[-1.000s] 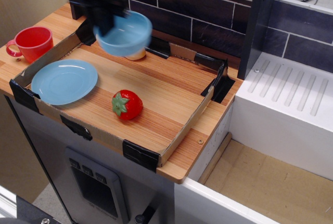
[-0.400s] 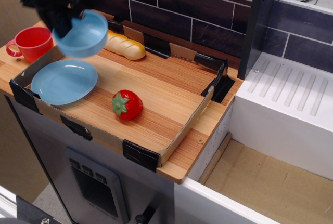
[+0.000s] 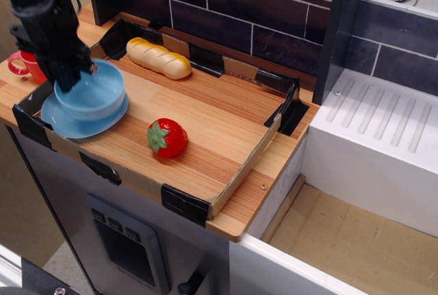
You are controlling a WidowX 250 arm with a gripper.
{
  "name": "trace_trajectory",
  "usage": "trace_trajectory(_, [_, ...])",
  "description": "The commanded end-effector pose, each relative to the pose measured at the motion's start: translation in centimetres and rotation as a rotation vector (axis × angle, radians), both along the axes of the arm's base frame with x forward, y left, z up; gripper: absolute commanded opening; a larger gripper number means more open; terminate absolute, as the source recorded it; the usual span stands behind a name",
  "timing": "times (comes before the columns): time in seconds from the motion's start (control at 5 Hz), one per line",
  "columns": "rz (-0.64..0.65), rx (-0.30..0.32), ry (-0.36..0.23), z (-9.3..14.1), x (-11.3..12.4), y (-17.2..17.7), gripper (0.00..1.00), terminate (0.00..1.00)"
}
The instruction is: Put bowl on plate
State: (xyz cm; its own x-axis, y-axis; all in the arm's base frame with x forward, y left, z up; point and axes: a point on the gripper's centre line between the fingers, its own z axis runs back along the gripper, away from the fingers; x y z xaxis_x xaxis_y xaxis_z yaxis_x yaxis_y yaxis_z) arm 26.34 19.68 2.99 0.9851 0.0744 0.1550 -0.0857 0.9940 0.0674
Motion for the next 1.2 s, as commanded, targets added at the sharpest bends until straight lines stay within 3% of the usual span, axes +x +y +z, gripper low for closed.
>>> trace_trajectory(0.0, [0.016,0.059,-0.042,0.2,-0.3,0.3,0.00,0.00])
trace_trajectory(0.2, [0.034,0.068,-0.028,0.9,-0.4,0.6,1.00,0.00])
trace_trajectory(0.6, [0.073,0.051,-0.005,2.7,-0.2,0.1,1.00,0.00])
trace_trajectory(1.0, [0.099,0.035,-0.104,8.1,0.6,-2.4,1.00,0.00])
